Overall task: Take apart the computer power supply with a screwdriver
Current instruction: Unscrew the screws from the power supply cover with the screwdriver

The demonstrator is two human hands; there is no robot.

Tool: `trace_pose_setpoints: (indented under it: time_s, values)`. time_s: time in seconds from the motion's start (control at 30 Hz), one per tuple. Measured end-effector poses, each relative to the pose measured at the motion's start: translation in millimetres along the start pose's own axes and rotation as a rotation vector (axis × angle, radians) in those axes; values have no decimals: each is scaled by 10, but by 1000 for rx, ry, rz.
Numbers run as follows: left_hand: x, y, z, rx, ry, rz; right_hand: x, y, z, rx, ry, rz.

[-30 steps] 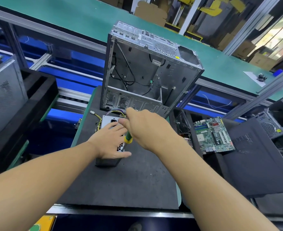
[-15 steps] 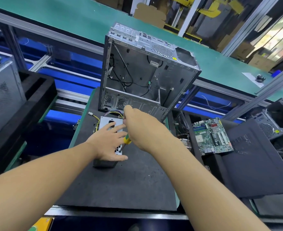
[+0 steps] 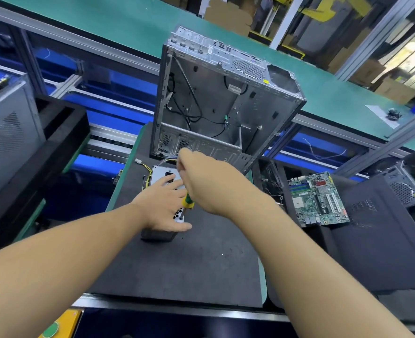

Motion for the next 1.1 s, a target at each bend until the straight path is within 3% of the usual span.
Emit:
trace_pose_setpoints:
  time_s: [0.13, 0.3, 0.4, 0.53, 0.63, 0.7, 0.83, 1.0, 1.1]
  values:
    - [49, -162, 20, 84, -2, -47, 152, 60, -32, -98, 77, 318]
    - [24, -12, 13, -47, 1, 8, 181, 36, -81, -32, 153, 85]
    - [-19, 117, -4, -86, -14, 47, 93, 5, -9, -3, 55, 58]
    - [25, -77, 23, 12, -8, -7, 135, 53, -6, -72, 54, 311]
    - [73, -239, 27, 77, 16, -72, 142, 62, -39, -64, 65, 188]
    - [50, -172, 31, 0, -3, -52, 154, 15, -35, -19, 87, 33]
    - [-52, 139, -13, -201, -82, 29, 131, -11, 24, 33, 65, 98]
    - [-90, 204, -27, -255, -111, -6, 203, 41, 7, -56, 79, 274]
    - [-103, 232, -18, -258, -116, -22, 257, 13, -37, -24, 120, 195]
Point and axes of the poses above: each hand's wrist, its own z-axis towards the middle knuckle, its own y-axis out of the palm, x = y × z, the point moved 10 cm from there along z, towards the middle knuckle, and after that the axes turned 15 degrees about -y, right-handed, at the moved point
